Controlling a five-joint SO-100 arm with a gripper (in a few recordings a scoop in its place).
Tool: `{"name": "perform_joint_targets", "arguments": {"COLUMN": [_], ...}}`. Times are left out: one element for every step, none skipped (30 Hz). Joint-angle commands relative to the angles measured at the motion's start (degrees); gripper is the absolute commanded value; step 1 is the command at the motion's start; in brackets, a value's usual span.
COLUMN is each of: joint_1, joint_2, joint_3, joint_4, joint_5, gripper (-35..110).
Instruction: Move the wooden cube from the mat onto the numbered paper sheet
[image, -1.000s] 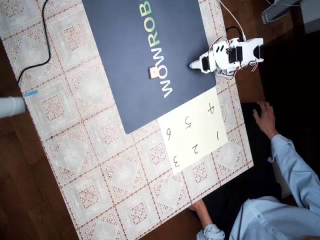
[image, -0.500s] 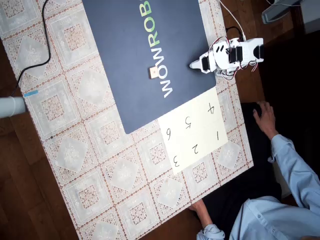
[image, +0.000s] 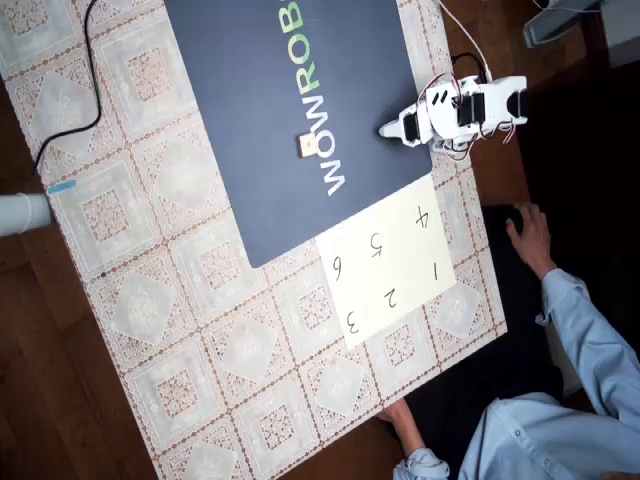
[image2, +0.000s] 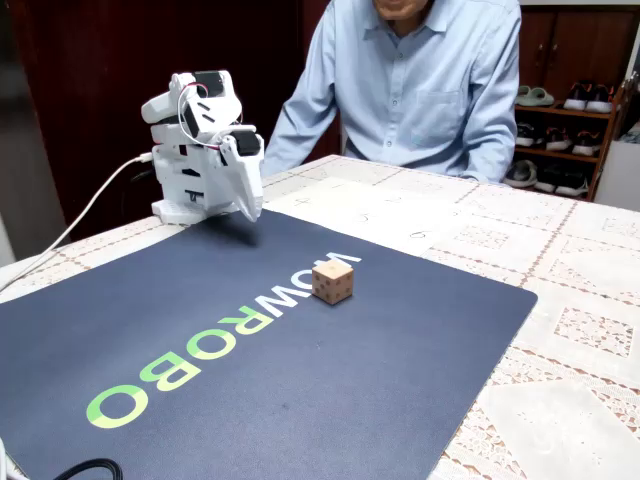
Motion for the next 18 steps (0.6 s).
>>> {"name": "perform_joint_targets", "arguments": {"joint_1": [0.6, 0.7, 0.8, 0.9, 0.9, 0.9, 0.9, 0.9, 0.9, 0.9, 0.9, 0.9, 0.9, 0.9, 0.9, 0.9, 0.9, 1.0], "joint_2": [0.5, 0.5, 0.5, 0.5, 0.5, 0.5, 0.5, 0.5, 0.5, 0.5, 0.5, 0.5, 0.5, 0.5, 0.5, 0.5, 0.5, 0.5], "joint_3": [-0.1, -0.1, -0.1, -0.1, -0.1, -0.1, -0.1, -0.1, -0.1, -0.1, -0.1, -0.1, -0.1, -0.1, -0.1, -0.1, -0.1, -0.2], "joint_4": [-0.2, -0.2, -0.2, -0.2, -0.2, -0.2, -0.2, -0.2, -0.2, -0.2, -0.2, -0.2, -0.2, -0.2, -0.2, -0.2, -0.2, -0.2], "joint_5": [-0.5, -0.4, -0.4, -0.4, -0.4, -0.4, -0.4, -0.4, -0.4, -0.4, -0.4, -0.4, -0.4, -0.4, -0.4, -0.4, -0.4, -0.3], "gripper": [0, 0, 0, 0, 0, 0, 0, 0, 0, 0, 0, 0, 0, 0, 0, 0, 0, 0]}}
